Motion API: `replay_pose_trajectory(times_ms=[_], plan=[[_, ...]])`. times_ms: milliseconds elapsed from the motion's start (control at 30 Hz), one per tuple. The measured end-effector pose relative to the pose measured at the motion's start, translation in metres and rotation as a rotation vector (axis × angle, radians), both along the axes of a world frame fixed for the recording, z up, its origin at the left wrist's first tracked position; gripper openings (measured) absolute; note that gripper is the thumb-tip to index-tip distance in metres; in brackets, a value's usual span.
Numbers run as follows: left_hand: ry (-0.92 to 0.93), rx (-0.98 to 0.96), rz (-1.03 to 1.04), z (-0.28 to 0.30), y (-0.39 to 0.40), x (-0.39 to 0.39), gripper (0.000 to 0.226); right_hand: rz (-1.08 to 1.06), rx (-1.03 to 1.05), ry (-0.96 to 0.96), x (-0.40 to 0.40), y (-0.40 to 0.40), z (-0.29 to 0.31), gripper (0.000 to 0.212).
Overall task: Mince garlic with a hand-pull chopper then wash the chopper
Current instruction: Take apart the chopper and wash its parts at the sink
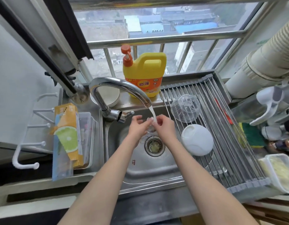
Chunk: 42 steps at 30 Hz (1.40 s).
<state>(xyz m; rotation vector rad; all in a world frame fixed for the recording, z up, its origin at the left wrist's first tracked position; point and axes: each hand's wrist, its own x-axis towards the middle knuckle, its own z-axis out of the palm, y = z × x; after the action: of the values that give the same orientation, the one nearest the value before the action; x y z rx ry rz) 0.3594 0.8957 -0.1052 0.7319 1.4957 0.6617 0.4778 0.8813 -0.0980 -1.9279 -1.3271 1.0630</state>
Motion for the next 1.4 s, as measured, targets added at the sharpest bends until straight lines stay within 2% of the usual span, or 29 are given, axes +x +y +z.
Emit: replay_pose_trajectory(times_ms=[100,167,267,333,400,600,733,833,967,1133,1233,1400], plan=[[-0.097,-0.202,0.039,0.010,-0.006,-0.004,0.036,0.016,-0.035,-0.003,0.002,0.003,0.011,0.025],[-0.247,-0.335,0.022,0.014,-0.012,-0.006,0.034,0.079,-0.085,-0.046,-0.002,0.004,0.017,0.030],[-0.462,-0.382,0.128,0.017,-0.019,-0.002,0.037,0.133,-0.133,-0.055,-0.010,0.005,0.025,0.007],[-0.547,-0.371,0.267,0.022,-0.021,-0.001,0.034,0.159,-0.137,-0.049,-0.012,0.005,0.031,0.008],[-0.573,-0.356,0.297,0.027,-0.021,-0.001,0.030,0.159,-0.117,-0.038,-0.008,0.004,0.037,0.011],[-0.411,-0.248,0.307,0.044,-0.019,-0.004,0.014,0.141,0.005,-0.059,0.013,0.001,0.051,0.008],[-0.371,-0.186,0.258,0.047,-0.024,-0.003,0.011,0.167,0.034,-0.137,0.020,-0.004,0.051,0.016],[-0.283,-0.110,0.270,0.044,-0.026,0.000,0.016,0.205,0.066,-0.141,0.022,-0.009,0.048,0.013],[-0.173,-0.166,0.350,0.039,-0.023,0.008,0.011,0.355,0.134,-0.229,0.025,-0.008,0.046,0.017],[-0.021,-0.199,0.530,0.033,-0.023,0.002,0.015,0.514,0.092,-0.300,0.030,-0.006,0.047,0.017],[-0.003,-0.181,0.442,0.034,-0.023,-0.004,0.007,0.615,0.131,-0.354,0.031,-0.008,0.046,0.016],[-0.038,-0.097,0.163,0.045,-0.015,-0.001,0.019,0.592,0.192,-0.322,0.035,-0.012,0.043,0.017]])
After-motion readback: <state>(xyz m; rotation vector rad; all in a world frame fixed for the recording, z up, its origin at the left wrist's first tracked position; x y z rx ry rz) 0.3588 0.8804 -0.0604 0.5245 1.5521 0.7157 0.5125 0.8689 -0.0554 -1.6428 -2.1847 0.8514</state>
